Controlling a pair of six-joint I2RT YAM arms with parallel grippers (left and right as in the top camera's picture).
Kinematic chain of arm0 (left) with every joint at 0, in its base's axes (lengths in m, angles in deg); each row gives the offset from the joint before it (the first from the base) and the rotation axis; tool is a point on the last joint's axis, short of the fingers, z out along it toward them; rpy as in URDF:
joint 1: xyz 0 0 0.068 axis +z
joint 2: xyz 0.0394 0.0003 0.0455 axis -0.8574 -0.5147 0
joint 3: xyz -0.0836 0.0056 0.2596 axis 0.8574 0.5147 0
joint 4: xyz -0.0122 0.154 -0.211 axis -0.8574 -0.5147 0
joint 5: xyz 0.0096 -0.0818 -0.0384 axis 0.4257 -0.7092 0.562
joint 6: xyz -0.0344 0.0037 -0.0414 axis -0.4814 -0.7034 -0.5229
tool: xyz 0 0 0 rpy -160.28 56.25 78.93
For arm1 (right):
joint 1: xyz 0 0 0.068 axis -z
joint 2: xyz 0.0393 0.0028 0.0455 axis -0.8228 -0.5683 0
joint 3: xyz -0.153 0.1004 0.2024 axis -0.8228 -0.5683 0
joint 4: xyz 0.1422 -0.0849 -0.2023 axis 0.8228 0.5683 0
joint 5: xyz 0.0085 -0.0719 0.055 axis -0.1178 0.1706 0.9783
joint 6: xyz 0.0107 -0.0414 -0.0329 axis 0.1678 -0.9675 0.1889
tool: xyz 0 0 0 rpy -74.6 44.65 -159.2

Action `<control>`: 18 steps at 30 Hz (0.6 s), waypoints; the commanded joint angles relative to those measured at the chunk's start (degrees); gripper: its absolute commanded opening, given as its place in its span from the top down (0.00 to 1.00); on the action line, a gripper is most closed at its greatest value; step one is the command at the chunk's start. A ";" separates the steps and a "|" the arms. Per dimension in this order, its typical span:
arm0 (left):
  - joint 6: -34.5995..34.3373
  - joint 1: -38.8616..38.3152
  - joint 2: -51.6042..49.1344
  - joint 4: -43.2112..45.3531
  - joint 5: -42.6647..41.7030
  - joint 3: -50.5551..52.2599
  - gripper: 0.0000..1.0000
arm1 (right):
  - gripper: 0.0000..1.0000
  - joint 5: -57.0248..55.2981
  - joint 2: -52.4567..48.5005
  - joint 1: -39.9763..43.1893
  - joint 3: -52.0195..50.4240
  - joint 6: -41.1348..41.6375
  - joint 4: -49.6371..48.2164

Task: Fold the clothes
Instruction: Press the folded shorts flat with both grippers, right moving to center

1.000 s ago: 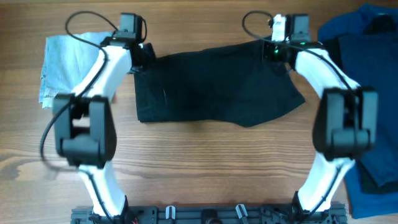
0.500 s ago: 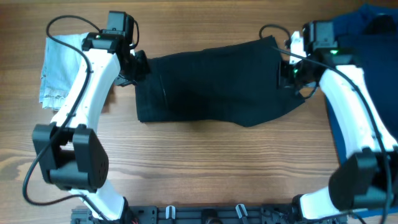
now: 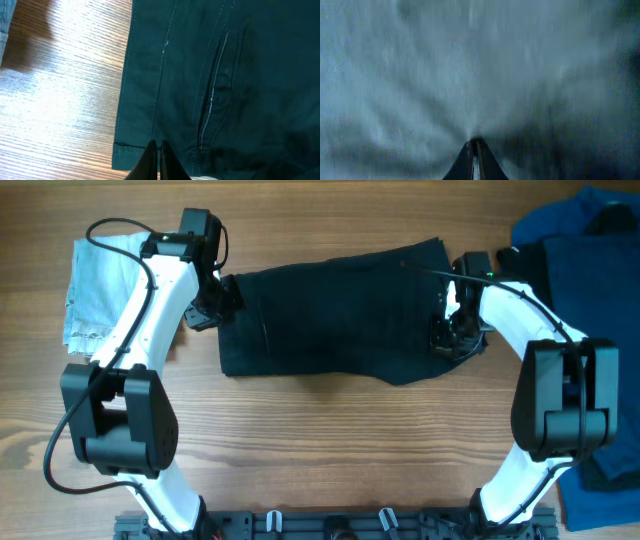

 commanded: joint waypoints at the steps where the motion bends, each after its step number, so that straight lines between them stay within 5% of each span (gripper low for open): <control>1: -0.11 0.07 -0.61 0.74 -0.02 0.20 0.94 | 0.96 5.99 7.23 -1.88 6.62 -1.86 2.56; 7: -0.15 0.07 -0.61 2.56 -0.04 0.20 0.85 | 0.96 9.57 14.64 -12.13 7.34 -1.70 -0.11; 18: -0.13 0.07 -0.63 3.02 -0.02 0.20 0.77 | 0.96 0.87 -2.73 -22.51 5.86 0.02 -5.46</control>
